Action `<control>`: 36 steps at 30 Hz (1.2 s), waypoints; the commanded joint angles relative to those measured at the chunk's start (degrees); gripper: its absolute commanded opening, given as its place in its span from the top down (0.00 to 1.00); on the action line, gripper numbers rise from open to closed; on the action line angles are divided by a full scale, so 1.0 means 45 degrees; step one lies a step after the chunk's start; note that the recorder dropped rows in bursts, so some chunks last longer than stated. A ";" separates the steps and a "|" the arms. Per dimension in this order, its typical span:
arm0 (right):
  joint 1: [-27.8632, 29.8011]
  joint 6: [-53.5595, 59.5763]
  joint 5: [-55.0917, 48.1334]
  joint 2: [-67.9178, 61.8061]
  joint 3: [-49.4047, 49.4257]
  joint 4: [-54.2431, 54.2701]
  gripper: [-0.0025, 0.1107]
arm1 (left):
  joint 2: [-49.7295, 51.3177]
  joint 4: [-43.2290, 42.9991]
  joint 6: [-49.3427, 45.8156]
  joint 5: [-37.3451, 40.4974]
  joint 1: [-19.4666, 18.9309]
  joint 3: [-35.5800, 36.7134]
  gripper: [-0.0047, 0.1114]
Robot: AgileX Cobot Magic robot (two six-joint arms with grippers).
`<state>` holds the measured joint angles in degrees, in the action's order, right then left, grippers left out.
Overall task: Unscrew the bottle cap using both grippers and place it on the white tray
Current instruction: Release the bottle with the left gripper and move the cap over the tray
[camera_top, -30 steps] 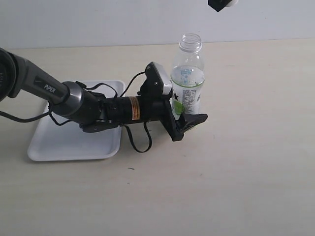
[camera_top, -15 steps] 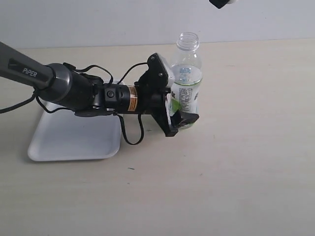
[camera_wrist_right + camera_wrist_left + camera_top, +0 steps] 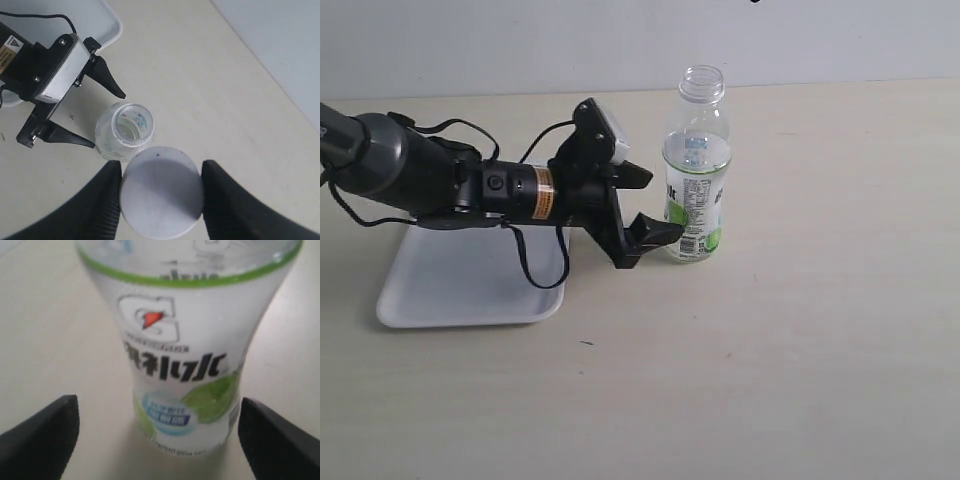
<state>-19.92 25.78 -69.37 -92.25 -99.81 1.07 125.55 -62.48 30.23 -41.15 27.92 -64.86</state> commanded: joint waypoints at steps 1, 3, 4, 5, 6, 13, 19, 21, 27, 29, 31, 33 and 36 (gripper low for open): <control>-0.0029 -0.0089 0.0491 0.0145 0.0008 0.1404 0.98 | -0.0327 -0.0462 0.0668 -0.0456 -0.0601 0.0747 0.26; -0.0029 -0.0089 0.0491 0.0113 0.0008 0.2284 0.98 | -0.0504 -0.0462 0.0668 -0.0629 -0.0788 0.1090 0.29; -0.0029 -0.0022 0.0491 0.0096 0.0008 0.2710 0.98 | -0.0632 -0.0462 0.0668 -0.0790 -0.0891 0.1264 0.32; -0.0029 0.0010 0.0491 0.0096 0.0008 0.3053 0.98 | -0.0801 -0.0462 0.0700 -0.0971 -0.1027 0.1433 0.37; -0.0029 0.0010 0.0491 0.0096 0.0008 0.3270 0.98 | -0.0957 -0.0462 0.0709 -0.1039 -0.1133 0.1573 0.41; -0.0143 -0.0086 0.0219 -0.0084 0.0008 0.4629 0.98 | -0.2582 -0.0435 0.0742 -0.1091 -0.2094 0.2993 0.96; -0.1687 -0.0138 0.0815 -0.0875 0.0008 0.4873 0.98 | -0.4061 0.0247 0.0742 -0.1117 -0.3509 0.4281 0.96; -0.2176 -0.0489 0.1488 -0.1375 0.0008 0.4849 0.98 | -0.4578 0.0993 0.0742 -0.1071 -0.4218 0.4798 0.96; -0.3078 -0.1889 0.2196 -0.3694 0.0008 0.4621 0.98 | -0.5910 0.2492 0.0866 -0.0909 -0.6527 0.6280 0.96; -0.3308 -0.1889 0.2237 -0.4631 0.0008 0.4621 0.98 | -0.6329 0.3284 0.0866 -0.0909 -0.7343 0.6752 0.96; -0.3512 -0.1889 0.2629 -0.5334 0.0008 0.4621 0.98 | -0.6622 0.3700 0.0866 -0.0889 -0.8023 0.7078 0.96; -0.3725 -0.2005 0.3339 -0.6093 0.0008 0.4621 0.98 | -0.6927 0.3700 0.0919 -0.0942 -0.8558 0.7266 0.96; -0.3871 -0.2125 0.4480 -0.6911 0.0008 0.4639 0.98 | -0.7194 0.3551 0.1008 -0.1066 -0.8755 0.7362 0.96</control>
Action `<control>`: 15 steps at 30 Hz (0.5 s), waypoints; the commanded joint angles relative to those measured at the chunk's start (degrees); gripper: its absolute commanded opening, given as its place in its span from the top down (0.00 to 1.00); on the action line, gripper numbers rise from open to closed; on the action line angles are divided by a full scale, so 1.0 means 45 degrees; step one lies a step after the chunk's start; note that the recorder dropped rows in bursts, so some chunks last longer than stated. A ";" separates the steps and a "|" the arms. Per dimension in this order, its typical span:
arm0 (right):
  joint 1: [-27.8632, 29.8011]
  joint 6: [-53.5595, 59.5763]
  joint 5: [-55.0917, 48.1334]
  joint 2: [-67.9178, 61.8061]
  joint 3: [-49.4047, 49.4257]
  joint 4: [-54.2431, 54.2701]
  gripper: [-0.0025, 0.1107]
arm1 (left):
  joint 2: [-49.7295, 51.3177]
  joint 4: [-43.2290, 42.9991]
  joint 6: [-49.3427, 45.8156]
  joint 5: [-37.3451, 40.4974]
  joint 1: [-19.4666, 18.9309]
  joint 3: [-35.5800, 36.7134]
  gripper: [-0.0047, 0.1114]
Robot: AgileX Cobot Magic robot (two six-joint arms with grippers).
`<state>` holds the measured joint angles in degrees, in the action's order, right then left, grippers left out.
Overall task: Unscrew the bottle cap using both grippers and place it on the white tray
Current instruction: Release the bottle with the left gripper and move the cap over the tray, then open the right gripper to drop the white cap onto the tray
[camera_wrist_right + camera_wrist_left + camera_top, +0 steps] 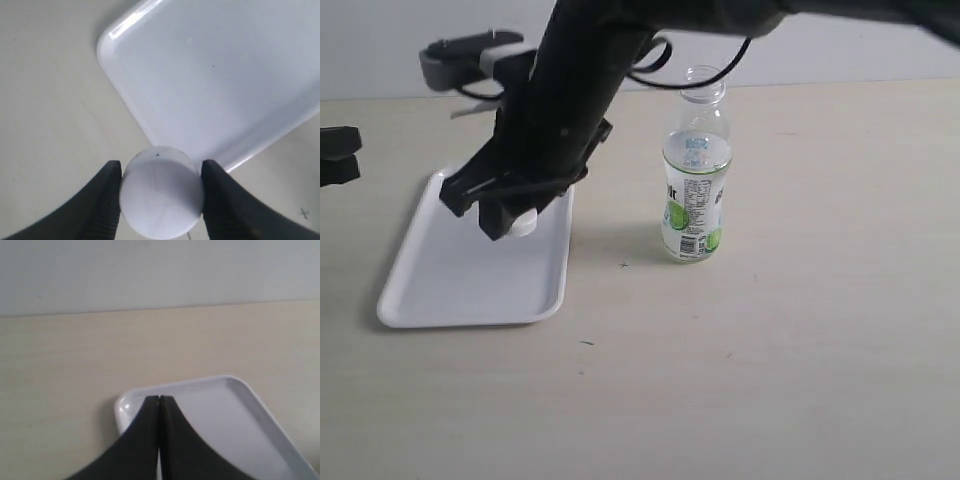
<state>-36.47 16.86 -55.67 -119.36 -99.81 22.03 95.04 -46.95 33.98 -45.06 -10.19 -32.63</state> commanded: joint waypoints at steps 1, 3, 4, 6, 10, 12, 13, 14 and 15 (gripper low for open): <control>-0.0193 -0.0144 0.1795 -0.1118 0.0008 -0.0019 0.98 | -0.0472 0.0007 0.0175 -0.0289 -0.0287 0.0200 0.96; -0.0193 -0.0169 0.2410 -0.1578 0.0008 0.0014 0.98 | -0.0527 -0.0533 0.0271 -0.0702 -0.0287 0.0200 0.96; -0.0193 -0.0210 0.2805 -0.1798 0.0008 -0.0040 0.98 | -0.0550 -0.0719 0.0301 -0.0973 -0.0287 0.0200 0.96; -0.0193 -0.0242 0.3395 -0.2183 0.0008 -0.0017 0.98 | -0.0547 -0.0909 0.0410 -0.1382 -0.0287 0.0227 0.96; -0.0193 -0.0404 0.4253 -0.2893 0.0008 0.0062 0.95 | -0.0547 -0.0986 0.0495 -0.1495 -0.0287 0.0227 0.96; -0.0193 -0.0404 0.4342 -0.3179 0.0008 0.0155 0.86 | -0.0547 -0.0986 0.0495 -0.1495 -0.0287 0.0227 0.96; -0.0193 -0.0374 0.4342 -0.3275 0.0008 0.0312 0.81 | -0.0547 -0.1020 0.0496 -0.1495 -0.0287 0.0227 0.96; -0.0193 -0.0348 0.4342 -0.3372 0.0008 0.0346 0.73 | -0.0547 -0.1050 0.0496 -0.1495 -0.0287 0.0227 0.96; -0.0193 -0.0348 0.4342 -0.3394 0.0008 0.0346 0.63 | -0.0547 -0.1050 0.0496 -0.1495 -0.0287 0.0227 0.96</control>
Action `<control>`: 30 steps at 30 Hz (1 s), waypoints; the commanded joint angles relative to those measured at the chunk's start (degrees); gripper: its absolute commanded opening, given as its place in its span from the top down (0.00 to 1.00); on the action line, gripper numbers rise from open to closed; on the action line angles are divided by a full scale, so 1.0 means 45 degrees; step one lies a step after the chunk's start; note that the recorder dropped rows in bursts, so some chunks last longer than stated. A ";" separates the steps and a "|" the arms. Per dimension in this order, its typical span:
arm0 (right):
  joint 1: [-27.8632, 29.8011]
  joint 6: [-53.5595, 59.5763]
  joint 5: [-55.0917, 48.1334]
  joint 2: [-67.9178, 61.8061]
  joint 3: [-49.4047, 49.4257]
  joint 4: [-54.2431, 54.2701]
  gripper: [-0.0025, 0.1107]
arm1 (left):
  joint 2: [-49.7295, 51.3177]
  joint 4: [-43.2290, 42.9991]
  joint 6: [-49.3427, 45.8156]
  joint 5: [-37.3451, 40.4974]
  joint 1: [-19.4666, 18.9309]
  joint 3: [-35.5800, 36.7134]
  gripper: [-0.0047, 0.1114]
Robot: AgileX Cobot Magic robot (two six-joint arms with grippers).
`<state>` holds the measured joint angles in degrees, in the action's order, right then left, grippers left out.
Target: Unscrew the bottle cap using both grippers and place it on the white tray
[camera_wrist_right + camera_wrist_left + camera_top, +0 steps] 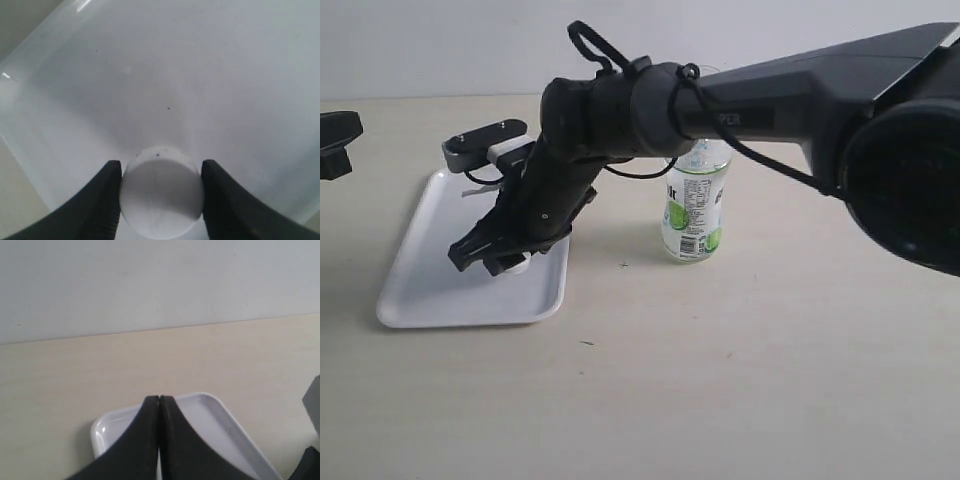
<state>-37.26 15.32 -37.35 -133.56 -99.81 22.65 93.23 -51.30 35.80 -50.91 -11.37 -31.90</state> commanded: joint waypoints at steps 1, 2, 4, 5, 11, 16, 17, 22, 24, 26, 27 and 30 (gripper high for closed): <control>-0.0018 0.0003 0.0271 -0.0258 0.0008 0.0209 0.51 | -0.0146 -0.0083 0.0091 -0.0194 -0.0025 0.0063 0.96; -0.0018 0.0149 0.0368 -0.0230 -0.0017 0.0209 0.28 | -0.0146 -0.0080 0.0091 -0.0240 -0.0025 0.0063 0.96; -0.0018 0.0149 0.0283 -0.0124 -0.0165 0.0209 0.17 | -0.0146 -0.0080 0.0091 -0.0240 -0.0025 0.0063 0.96; -0.0018 0.0149 0.0219 -0.0049 -0.0257 0.0209 0.17 | -0.0146 -0.0080 0.0091 -0.0240 -0.0025 0.0063 0.96; -0.0018 0.0230 -0.0438 0.1159 -0.0926 0.0147 0.26 | -0.0146 -0.0080 0.0091 -0.0336 -0.0025 0.0063 0.96; -0.0018 -0.0651 -0.1501 0.4989 -0.1163 -0.2145 0.64 | -0.0146 -0.0397 0.0119 -0.0333 -0.0025 0.0063 0.96; -0.0018 -0.1102 -0.1744 0.5532 -0.1163 -0.2991 0.70 | -0.0146 -0.0458 0.0119 -0.0333 -0.0025 0.0063 0.96; -0.0018 -0.5041 -0.4373 0.8714 -0.0286 -0.9781 0.98 | -0.0146 -0.1211 0.0167 -0.1025 -0.0025 0.0063 0.96; -0.0018 -0.5731 -0.4098 0.9903 0.0953 -1.0614 0.98 | -0.0146 -0.1524 0.0377 -0.1320 -0.0025 0.0063 0.96; -0.0018 -0.6693 -0.3199 1.1310 0.2774 -1.1210 0.98 | -0.0146 -0.1838 0.0524 -0.1750 -0.0025 0.0063 0.96; -0.0018 -0.7096 -0.2777 1.1844 0.3441 -1.1417 0.98 | -0.0146 -0.1961 0.0524 -0.1891 -0.0025 0.0063 0.96; -0.0018 -0.9026 -0.1706 1.3981 0.5943 -1.2861 0.98 | -0.0146 -0.2177 0.0524 -0.2252 -0.0025 0.0063 0.96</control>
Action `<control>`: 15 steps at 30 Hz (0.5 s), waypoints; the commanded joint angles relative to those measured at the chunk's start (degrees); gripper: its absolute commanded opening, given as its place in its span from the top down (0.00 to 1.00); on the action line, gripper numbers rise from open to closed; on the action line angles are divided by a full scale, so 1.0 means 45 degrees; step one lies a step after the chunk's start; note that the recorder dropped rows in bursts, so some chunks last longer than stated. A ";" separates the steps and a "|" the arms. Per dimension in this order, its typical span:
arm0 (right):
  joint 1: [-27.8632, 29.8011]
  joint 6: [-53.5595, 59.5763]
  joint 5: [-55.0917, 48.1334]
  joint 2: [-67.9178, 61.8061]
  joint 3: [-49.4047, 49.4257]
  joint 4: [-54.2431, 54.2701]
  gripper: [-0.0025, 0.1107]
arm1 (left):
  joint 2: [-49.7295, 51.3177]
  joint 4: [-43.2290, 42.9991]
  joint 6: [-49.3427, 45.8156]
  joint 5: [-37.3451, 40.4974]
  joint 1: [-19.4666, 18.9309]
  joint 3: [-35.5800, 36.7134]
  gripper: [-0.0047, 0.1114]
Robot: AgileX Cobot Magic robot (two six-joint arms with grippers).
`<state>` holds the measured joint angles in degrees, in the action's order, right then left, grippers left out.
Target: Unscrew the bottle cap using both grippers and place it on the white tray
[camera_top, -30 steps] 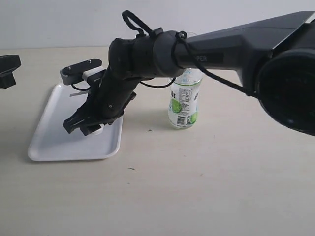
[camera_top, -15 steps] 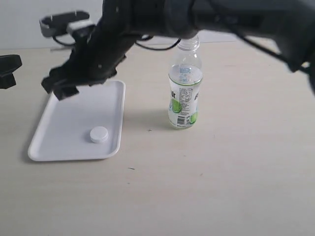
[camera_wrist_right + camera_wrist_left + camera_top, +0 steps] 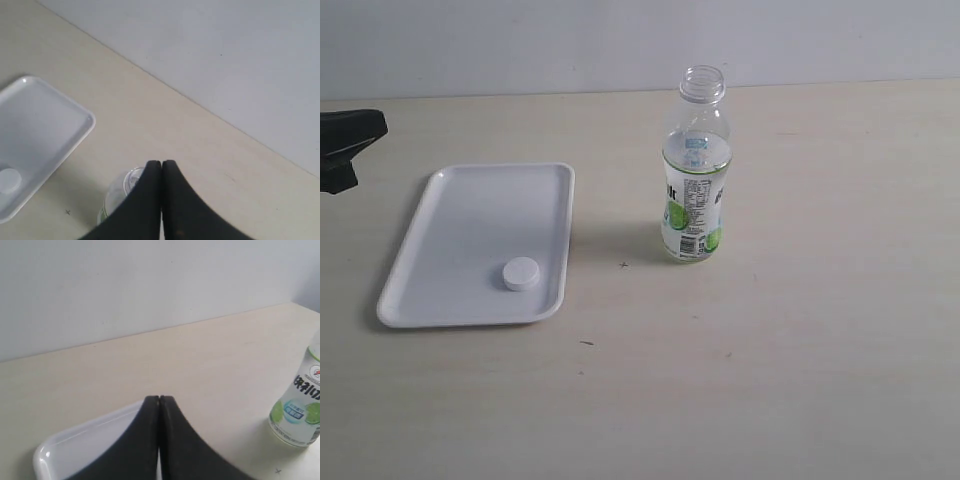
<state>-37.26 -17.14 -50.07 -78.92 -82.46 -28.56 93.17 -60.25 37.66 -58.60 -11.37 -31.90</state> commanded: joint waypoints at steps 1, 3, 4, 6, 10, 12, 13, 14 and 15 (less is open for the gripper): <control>-0.0018 -0.2609 0.1217 0.2383 0.2735 -0.2202 0.98 | -0.0133 -0.0214 0.0138 -0.0582 -0.0025 0.0063 0.96; -0.0018 -0.5190 0.1193 0.3908 0.4566 -0.4514 0.98 | -0.0142 -0.0187 0.0317 -0.0629 -0.0025 0.0063 0.96; -0.0018 -0.6942 0.0982 0.4889 0.5889 -0.5778 0.98 | -0.0190 -0.0187 0.0460 -0.0605 -0.0025 0.0063 0.96; -0.0018 -0.8866 0.1048 0.6465 0.7610 -0.6947 0.98 | -0.0405 -0.0093 0.0642 -0.0158 -0.0002 0.0110 0.96; -0.0018 -1.0681 0.1605 0.8293 0.9607 -0.7599 0.98 | -0.0851 0.0015 0.1154 0.0403 0.0045 0.0117 0.96; -0.0018 -1.0945 0.1949 0.8761 1.0200 -0.7653 0.98 | -0.1057 0.0081 0.1397 0.0884 0.0221 0.0142 0.96; -0.0018 -1.1049 0.2214 0.8913 1.0452 -0.7686 0.98 | -0.1204 0.0271 0.1457 0.1278 0.0398 0.0168 0.96; -0.0018 -1.1197 0.2498 0.9004 1.0673 -0.7686 0.98 | -0.1360 0.0510 0.1630 0.1835 0.0671 0.0168 0.96; -0.0018 -1.1225 0.2706 0.9029 1.0833 -0.7686 0.98 | -0.1503 0.0786 0.1724 0.2421 0.1003 0.0168 0.96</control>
<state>-37.26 -65.87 -41.61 -39.48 -36.10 -61.96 88.30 -59.55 43.56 -53.42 -9.79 -31.54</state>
